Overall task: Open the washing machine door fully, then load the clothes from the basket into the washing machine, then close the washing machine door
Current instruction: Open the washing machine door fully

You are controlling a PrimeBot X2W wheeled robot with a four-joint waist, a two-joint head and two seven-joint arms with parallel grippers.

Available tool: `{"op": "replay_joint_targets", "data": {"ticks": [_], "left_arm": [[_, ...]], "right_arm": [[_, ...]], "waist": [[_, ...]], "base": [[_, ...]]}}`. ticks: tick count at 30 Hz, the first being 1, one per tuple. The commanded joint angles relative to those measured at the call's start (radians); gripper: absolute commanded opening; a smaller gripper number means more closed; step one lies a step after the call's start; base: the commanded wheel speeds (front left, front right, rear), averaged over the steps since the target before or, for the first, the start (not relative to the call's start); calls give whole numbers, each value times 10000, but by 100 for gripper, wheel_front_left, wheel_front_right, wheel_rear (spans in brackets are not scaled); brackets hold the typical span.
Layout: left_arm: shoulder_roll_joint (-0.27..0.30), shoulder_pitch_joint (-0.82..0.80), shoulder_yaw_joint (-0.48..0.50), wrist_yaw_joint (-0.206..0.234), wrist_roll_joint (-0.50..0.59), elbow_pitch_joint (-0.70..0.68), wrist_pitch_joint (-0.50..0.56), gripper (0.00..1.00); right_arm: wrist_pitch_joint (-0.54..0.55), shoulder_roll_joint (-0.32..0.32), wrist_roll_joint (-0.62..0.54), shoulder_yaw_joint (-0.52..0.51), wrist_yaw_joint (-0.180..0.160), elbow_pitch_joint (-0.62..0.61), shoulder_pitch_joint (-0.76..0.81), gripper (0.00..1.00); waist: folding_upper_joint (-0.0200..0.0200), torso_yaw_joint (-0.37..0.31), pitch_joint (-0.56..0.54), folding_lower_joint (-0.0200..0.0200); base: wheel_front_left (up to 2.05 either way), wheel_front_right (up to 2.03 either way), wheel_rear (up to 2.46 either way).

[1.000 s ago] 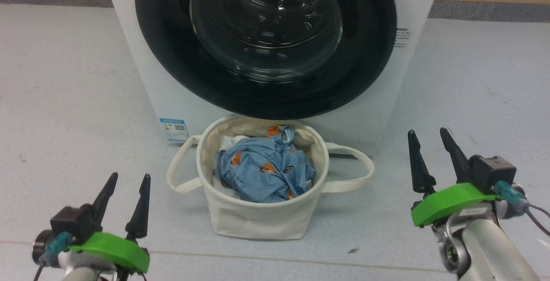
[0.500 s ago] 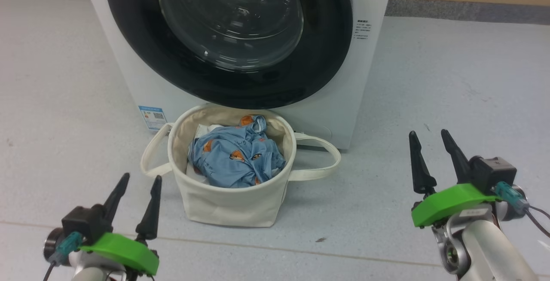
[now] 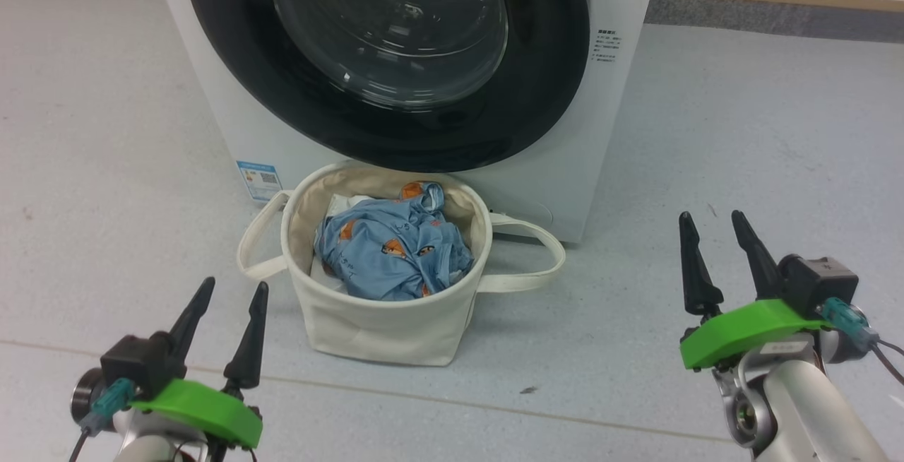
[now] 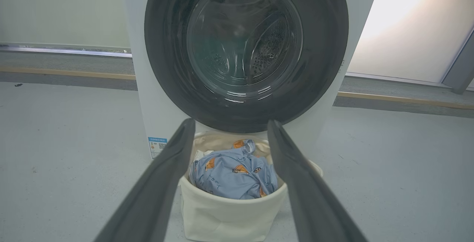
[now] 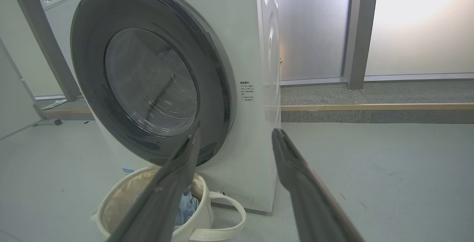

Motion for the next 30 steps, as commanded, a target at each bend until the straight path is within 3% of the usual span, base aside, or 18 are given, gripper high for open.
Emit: {"op": "replay_joint_targets", "data": {"ticks": [1, 15, 22, 23, 24, 25, 30], "left_arm": [[268, -338, 368, -54, -76, -424, -120, 100], [-47, -429, 1119, 45, -487, -1118, -120, 100], [-30, -508, 1245, 78, -148, -1586, -120, 100], [-43, -536, 1269, 74, -124, -1675, -120, 100], [-54, -563, 1305, 70, -109, -1773, -120, 100], [-62, -594, 1344, 66, -102, -1860, -120, 100], [-2, -760, 1396, 74, 111, -1957, -120, 100]], "right_arm": [[-124, 64, 12, 58, 0, -363, -193, 100], [-124, 148, 9, -359, 0, -193, -522, 100], [-124, 115, 554, -455, 0, -6, -1054, 100], [-124, 130, 841, -529, 0, 29, -1191, 84], [-124, 79, 1059, -599, 0, 66, -1339, 38], [-124, 4, 1216, -645, 0, 126, -1500, 2], [-124, -373, 2479, -925, 0, 79, -2339, 2]], "waist": [[0, 22, 51, 0], [0, 96, 694, 0], [0, 147, 1246, 0], [0, 168, 1345, 0], [0, 187, 1458, 0], [0, 207, 1585, 0], [0, 356, 2229, 0]], "base": [[0, 0, 0], [0, 0, 0], [0, 0, 0], [0, 0, 0], [0, 0, 0], [0, 0, 0], [0, 0, 0]]}}
